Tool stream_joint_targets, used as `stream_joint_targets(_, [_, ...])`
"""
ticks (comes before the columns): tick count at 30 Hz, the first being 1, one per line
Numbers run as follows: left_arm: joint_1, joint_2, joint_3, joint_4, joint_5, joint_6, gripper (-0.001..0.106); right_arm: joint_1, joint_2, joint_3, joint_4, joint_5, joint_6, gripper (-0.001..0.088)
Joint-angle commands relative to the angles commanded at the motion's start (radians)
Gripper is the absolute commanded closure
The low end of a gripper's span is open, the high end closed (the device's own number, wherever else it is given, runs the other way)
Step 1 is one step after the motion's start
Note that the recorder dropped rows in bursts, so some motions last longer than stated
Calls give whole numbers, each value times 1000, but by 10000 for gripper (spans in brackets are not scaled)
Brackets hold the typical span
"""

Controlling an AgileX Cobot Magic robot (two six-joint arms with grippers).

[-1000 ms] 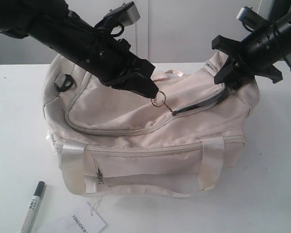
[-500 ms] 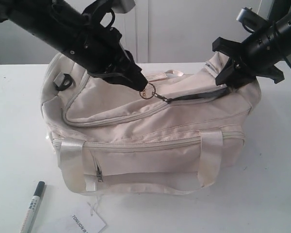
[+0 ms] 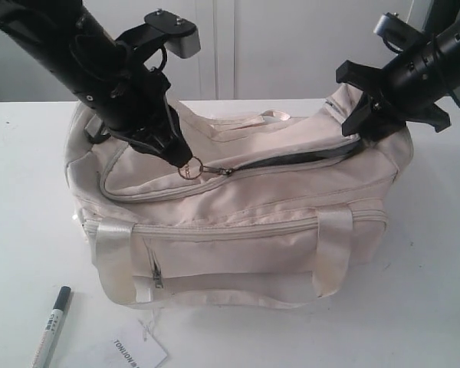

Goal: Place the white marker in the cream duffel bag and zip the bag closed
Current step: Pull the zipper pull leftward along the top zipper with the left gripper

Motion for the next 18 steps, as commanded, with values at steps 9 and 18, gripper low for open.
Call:
stream_joint_targets(9, [2, -19, 0, 148, 25, -26, 1053, 0, 0, 0, -91, -10, 0, 868])
stream_joint_targets(18, [2, -26, 0, 232, 63, -26, 1053, 0, 0, 0, -91, -11, -33, 868])
